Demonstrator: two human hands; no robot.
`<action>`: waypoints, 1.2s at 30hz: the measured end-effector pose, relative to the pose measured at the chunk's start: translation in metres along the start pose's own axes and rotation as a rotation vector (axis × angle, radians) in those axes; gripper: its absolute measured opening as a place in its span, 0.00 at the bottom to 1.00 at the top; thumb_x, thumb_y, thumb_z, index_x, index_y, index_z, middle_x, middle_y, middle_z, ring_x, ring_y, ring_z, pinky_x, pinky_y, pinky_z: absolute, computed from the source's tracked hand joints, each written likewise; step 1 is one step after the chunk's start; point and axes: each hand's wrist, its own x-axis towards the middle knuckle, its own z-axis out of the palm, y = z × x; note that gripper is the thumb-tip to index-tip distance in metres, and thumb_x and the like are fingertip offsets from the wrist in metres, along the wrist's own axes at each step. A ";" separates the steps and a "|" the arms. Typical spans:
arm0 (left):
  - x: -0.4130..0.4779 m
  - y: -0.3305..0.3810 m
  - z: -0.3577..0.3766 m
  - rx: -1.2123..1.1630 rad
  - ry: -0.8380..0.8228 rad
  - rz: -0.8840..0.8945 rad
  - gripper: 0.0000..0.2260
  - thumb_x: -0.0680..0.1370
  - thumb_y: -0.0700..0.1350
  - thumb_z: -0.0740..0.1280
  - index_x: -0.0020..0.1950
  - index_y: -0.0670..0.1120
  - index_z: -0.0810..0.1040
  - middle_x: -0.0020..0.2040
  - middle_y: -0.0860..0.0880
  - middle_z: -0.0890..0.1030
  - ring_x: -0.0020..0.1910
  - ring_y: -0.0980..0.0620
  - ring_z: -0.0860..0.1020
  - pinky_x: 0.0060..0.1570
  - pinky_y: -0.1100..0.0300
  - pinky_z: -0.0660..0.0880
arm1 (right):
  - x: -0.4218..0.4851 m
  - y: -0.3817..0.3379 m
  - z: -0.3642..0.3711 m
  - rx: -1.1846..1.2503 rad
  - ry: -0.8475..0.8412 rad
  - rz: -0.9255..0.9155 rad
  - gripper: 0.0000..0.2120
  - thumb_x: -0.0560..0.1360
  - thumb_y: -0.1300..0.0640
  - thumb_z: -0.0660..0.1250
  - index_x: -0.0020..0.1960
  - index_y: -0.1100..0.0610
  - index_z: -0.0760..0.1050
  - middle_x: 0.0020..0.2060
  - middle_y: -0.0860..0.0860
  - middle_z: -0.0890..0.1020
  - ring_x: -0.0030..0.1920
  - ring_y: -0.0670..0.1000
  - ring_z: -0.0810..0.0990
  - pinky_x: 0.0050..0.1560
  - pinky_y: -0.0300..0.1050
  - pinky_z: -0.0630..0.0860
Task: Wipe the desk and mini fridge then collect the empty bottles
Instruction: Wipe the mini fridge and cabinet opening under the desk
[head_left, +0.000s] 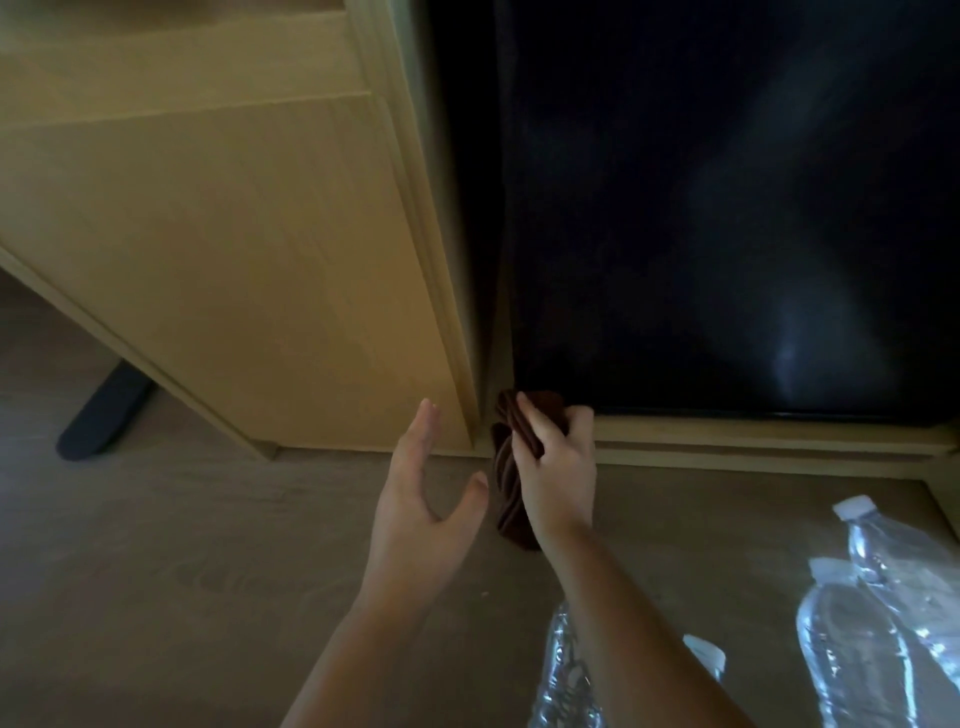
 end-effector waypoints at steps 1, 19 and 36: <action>0.000 0.002 0.002 0.005 -0.006 0.000 0.32 0.73 0.41 0.68 0.73 0.54 0.58 0.71 0.57 0.65 0.69 0.62 0.63 0.69 0.57 0.61 | -0.001 0.002 0.000 -0.033 -0.032 -0.009 0.19 0.73 0.58 0.68 0.63 0.51 0.74 0.53 0.53 0.69 0.51 0.50 0.72 0.52 0.41 0.73; 0.057 0.051 0.080 0.075 -0.089 0.021 0.43 0.74 0.47 0.69 0.75 0.54 0.38 0.76 0.53 0.54 0.73 0.54 0.56 0.69 0.58 0.57 | 0.048 0.080 -0.157 0.321 0.648 0.469 0.14 0.69 0.62 0.71 0.54 0.55 0.79 0.51 0.59 0.79 0.49 0.51 0.79 0.58 0.47 0.74; 0.063 0.117 0.043 -0.061 0.049 0.262 0.37 0.74 0.45 0.67 0.76 0.53 0.47 0.74 0.56 0.58 0.72 0.58 0.59 0.67 0.60 0.59 | 0.104 -0.068 -0.213 0.532 0.908 -0.018 0.16 0.70 0.66 0.69 0.57 0.56 0.77 0.46 0.44 0.68 0.47 0.34 0.75 0.55 0.30 0.72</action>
